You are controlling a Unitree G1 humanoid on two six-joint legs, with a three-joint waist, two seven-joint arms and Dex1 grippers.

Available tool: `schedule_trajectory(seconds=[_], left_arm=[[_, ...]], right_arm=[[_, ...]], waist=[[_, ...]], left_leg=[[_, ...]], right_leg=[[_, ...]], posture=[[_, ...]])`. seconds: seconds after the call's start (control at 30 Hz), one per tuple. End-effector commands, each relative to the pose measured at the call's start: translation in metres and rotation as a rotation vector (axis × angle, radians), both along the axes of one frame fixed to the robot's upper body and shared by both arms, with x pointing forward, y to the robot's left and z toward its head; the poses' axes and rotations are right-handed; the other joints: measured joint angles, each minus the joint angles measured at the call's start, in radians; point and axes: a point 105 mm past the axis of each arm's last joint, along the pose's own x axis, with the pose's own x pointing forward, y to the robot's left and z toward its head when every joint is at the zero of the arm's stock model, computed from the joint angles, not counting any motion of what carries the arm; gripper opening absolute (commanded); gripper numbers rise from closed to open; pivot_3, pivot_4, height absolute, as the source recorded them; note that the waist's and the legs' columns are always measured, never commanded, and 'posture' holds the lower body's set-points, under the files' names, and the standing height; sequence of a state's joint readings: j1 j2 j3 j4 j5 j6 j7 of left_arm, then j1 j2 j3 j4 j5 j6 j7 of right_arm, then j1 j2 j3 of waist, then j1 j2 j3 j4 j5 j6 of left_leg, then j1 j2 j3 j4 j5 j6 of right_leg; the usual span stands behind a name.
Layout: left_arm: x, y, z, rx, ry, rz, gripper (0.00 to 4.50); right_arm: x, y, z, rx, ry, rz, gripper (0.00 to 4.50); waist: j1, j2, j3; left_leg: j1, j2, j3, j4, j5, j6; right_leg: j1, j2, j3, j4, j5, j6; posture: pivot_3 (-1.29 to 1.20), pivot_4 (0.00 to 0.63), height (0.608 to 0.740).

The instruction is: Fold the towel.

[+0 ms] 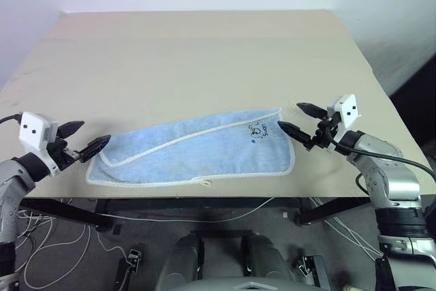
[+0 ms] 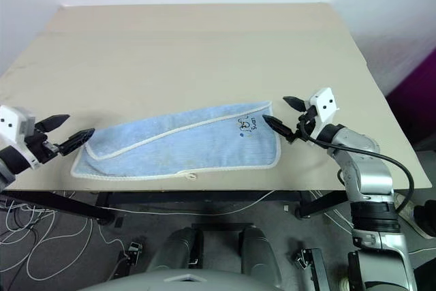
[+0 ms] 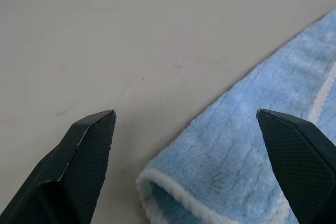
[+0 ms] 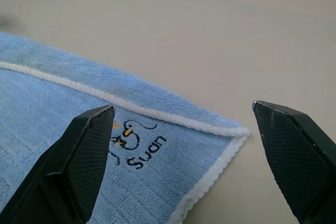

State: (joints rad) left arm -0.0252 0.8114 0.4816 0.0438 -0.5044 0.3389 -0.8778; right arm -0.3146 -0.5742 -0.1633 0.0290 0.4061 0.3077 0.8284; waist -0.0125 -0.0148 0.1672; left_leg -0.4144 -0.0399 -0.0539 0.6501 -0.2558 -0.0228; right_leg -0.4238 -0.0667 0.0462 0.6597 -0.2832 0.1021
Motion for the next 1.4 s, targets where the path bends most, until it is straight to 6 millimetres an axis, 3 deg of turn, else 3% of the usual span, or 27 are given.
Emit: schedule_trajectory(seconds=[0.03, 0.5, 0.67, 0.77, 0.93, 1.1, 1.4], left_arm=[[-0.001, 0.000, 0.015, 0.016, -0.051, -0.015, 4.50], [-0.007, 0.001, 0.004, 0.084, 0.004, -0.043, 4.50], [-0.007, -0.008, 0.001, 0.186, 0.009, -0.125, 4.50], [-0.008, -0.005, 0.006, 0.251, 0.018, -0.174, 4.50], [-0.015, -0.005, -0.003, 0.443, 0.093, -0.319, 4.50], [-0.013, -0.014, -0.004, 0.462, 0.124, -0.413, 4.50], [0.005, -0.022, -0.029, 0.599, 0.091, -0.439, 4.50]], right_arm=[[-0.001, -0.007, 0.013, -0.022, -0.064, -0.017, 4.46], [0.001, 0.003, 0.011, -0.024, -0.073, -0.004, 4.46], [0.002, -0.003, 0.007, -0.022, -0.071, -0.024, 4.46], [0.005, 0.006, 0.006, -0.005, -0.069, -0.016, 4.46], [0.008, 0.011, 0.000, -0.005, -0.066, -0.013, 4.46], [0.005, 0.013, -0.001, 0.014, -0.075, -0.028, 4.46], [-0.005, 0.013, -0.005, 0.031, -0.068, -0.059, 4.46]], waist=[[-0.001, 0.000, 0.000], [-0.001, 0.000, 0.000], [-0.001, 0.000, 0.000], [-0.002, 0.000, 0.000], [-0.004, 0.001, 0.000], [-0.001, 0.001, 0.000], [-0.002, 0.001, 0.000]], left_leg=[[0.000, 0.000, 0.000, 0.000, 0.000, 0.000], [0.000, 0.000, 0.000, 0.000, 0.000, 0.000], [0.000, 0.000, 0.000, 0.000, 0.000, 0.000], [0.000, 0.000, 0.000, -0.001, 0.000, 0.000], [0.000, 0.000, 0.000, -0.002, 0.000, 0.000], [0.000, 0.000, 0.000, -0.002, 0.000, 0.000], [0.000, 0.000, 0.000, -0.002, 0.000, 0.000]], right_leg=[[0.000, 0.000, 0.000, 0.000, 0.000, 0.000], [0.000, 0.000, 0.000, 0.000, 0.000, 0.000], [0.000, 0.000, 0.000, 0.000, 0.000, 0.000], [0.000, 0.000, 0.000, 0.000, 0.000, 0.000], [0.000, 0.000, 0.000, -0.001, 0.000, 0.000], [0.000, 0.000, 0.000, -0.001, 0.000, 0.000], [0.000, 0.001, 0.000, 0.000, 0.000, 0.000]], posture=[[0.00, 0.150, 0.740], [0.00, 0.150, 0.740], [0.00, 0.150, 0.740], [0.00, 0.150, 0.740], [0.00, 0.150, 0.740], [0.00, 0.150, 0.740], [0.00, 0.150, 0.740]])
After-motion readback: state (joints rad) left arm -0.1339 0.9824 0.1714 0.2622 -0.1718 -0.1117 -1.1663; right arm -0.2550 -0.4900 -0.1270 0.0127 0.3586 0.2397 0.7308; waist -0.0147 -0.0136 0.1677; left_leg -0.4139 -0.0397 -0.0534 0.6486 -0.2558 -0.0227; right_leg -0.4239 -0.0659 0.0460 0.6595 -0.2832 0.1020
